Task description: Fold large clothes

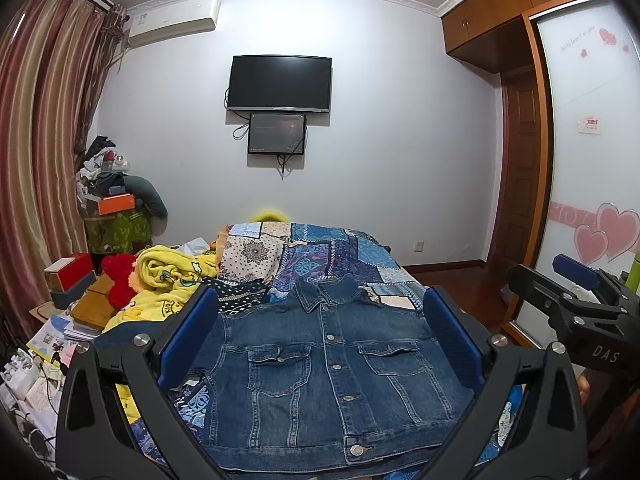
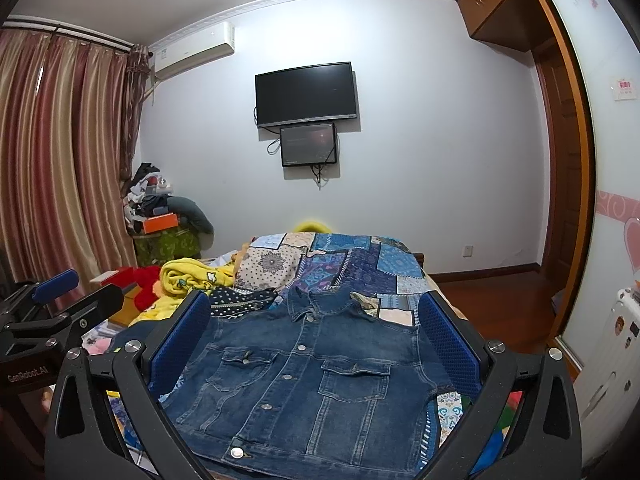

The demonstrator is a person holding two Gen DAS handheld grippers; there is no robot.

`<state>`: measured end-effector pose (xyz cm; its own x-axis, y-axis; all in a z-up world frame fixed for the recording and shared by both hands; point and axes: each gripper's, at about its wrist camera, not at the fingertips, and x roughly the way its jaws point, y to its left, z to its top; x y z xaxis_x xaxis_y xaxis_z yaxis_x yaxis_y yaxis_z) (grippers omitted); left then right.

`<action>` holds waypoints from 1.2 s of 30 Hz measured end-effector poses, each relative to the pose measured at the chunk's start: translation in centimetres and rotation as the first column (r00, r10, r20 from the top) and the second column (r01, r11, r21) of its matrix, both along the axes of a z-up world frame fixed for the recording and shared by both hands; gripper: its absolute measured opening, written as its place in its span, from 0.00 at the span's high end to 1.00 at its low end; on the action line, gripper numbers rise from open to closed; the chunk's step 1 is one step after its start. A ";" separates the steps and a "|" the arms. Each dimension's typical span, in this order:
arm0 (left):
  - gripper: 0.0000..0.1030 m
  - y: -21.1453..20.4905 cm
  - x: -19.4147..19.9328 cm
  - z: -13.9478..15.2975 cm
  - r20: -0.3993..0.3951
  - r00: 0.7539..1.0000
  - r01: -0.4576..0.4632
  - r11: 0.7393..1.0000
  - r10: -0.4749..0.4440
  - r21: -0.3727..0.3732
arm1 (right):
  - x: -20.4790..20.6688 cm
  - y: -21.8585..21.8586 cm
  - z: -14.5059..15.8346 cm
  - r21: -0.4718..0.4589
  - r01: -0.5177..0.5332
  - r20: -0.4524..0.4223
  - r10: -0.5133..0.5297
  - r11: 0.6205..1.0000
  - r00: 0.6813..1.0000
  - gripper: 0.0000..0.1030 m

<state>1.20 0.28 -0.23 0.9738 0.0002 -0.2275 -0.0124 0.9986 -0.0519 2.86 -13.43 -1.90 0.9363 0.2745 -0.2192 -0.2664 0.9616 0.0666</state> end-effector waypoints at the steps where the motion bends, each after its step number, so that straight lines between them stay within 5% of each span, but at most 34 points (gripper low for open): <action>1: 0.00 0.0 0.0 0.0 0.000 1.000 0.000 1.000 0.000 0.000 | 0.0 -0.1 0.1 0.001 0.000 0.000 0.000 1.000 1.000 0.00; 36: 0.00 -0.3 0.3 -0.1 -0.006 1.000 0.003 1.000 -0.003 0.010 | 0.7 -0.5 0.0 0.003 0.004 -0.013 -0.004 1.000 1.000 0.00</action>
